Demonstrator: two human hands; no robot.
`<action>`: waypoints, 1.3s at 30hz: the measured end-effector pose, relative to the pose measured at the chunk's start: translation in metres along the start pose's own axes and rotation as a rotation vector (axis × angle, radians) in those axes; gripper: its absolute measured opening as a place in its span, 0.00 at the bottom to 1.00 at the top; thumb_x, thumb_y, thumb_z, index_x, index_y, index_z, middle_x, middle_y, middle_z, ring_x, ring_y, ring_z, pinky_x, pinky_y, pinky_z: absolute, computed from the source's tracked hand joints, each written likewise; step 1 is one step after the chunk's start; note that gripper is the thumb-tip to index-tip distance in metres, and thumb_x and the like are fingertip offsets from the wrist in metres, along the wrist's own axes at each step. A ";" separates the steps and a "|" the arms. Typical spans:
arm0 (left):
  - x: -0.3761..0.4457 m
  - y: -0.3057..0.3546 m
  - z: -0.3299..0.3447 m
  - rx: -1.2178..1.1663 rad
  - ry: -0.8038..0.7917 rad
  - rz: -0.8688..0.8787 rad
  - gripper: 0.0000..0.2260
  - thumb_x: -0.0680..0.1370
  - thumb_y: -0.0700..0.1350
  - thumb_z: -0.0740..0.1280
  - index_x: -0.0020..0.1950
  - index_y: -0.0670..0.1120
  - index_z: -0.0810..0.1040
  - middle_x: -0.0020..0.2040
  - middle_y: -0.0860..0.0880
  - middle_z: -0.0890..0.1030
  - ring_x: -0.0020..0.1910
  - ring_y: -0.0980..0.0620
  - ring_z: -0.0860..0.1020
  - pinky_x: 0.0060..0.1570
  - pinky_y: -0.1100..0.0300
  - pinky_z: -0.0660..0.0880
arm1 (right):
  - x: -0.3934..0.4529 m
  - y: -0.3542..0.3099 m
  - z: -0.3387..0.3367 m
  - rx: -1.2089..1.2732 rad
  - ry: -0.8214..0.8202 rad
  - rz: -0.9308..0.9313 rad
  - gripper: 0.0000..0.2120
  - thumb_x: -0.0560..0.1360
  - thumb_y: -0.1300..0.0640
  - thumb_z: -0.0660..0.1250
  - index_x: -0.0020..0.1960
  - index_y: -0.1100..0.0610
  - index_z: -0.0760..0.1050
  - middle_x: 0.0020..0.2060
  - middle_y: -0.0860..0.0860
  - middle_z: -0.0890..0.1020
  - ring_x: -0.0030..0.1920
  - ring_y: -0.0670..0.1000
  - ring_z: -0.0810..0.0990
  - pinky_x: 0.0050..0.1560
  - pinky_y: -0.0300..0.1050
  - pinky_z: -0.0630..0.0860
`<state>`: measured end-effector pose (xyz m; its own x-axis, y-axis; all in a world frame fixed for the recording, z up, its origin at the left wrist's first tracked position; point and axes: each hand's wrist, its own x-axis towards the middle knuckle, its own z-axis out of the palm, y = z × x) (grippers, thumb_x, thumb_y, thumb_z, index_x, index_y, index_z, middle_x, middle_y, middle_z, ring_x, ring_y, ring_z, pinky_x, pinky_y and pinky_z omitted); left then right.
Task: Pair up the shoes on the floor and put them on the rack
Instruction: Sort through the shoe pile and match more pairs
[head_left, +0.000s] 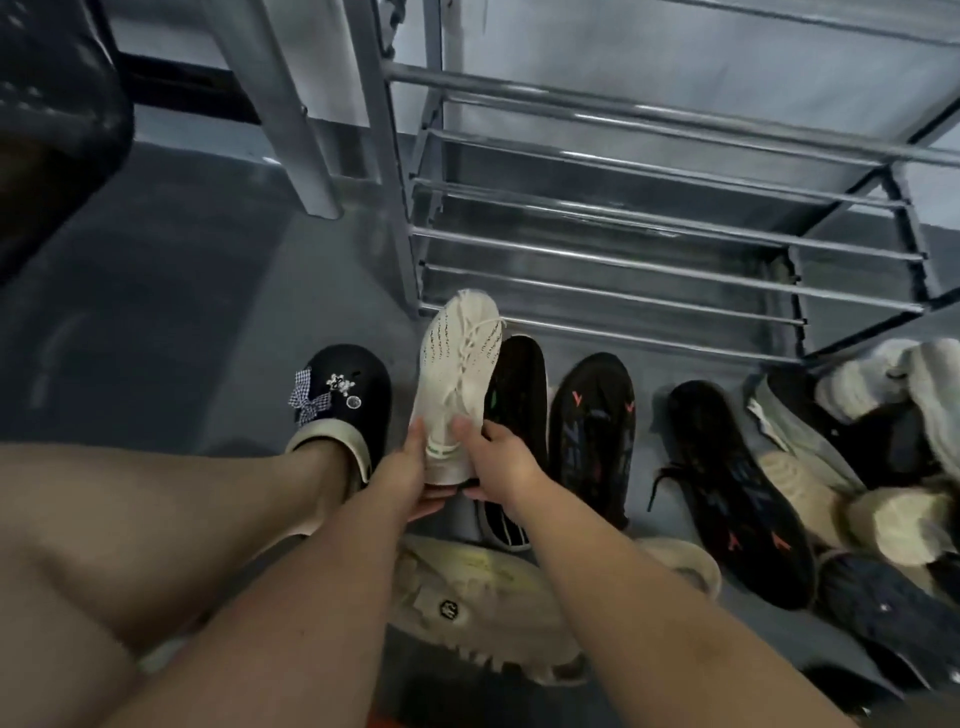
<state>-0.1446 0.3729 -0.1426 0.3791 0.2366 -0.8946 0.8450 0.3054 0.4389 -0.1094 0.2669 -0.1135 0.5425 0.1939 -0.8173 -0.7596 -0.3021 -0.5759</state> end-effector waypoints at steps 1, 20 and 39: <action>0.002 0.000 -0.002 0.008 0.012 -0.005 0.24 0.78 0.65 0.52 0.56 0.46 0.72 0.43 0.44 0.81 0.40 0.46 0.81 0.42 0.54 0.79 | 0.003 0.000 0.003 -0.008 0.002 -0.004 0.25 0.77 0.44 0.62 0.71 0.54 0.66 0.60 0.51 0.77 0.56 0.51 0.76 0.57 0.51 0.78; -0.013 0.020 0.006 0.834 0.245 0.236 0.26 0.82 0.56 0.49 0.76 0.43 0.58 0.74 0.38 0.60 0.73 0.39 0.60 0.72 0.49 0.58 | 0.005 0.000 0.001 -0.560 0.065 -0.215 0.32 0.78 0.45 0.61 0.77 0.53 0.54 0.73 0.56 0.64 0.70 0.57 0.68 0.69 0.51 0.66; -0.079 -0.011 0.125 1.607 -0.075 1.018 0.31 0.80 0.61 0.52 0.78 0.51 0.45 0.79 0.47 0.42 0.78 0.48 0.46 0.75 0.53 0.47 | -0.097 0.075 -0.217 -1.110 0.527 -0.062 0.33 0.80 0.41 0.52 0.78 0.51 0.43 0.78 0.55 0.49 0.77 0.57 0.51 0.72 0.54 0.59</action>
<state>-0.1365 0.2353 -0.0870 0.8642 -0.2994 -0.4043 -0.1923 -0.9392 0.2844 -0.1415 0.0231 -0.0737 0.8408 -0.0869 -0.5344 -0.1503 -0.9857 -0.0763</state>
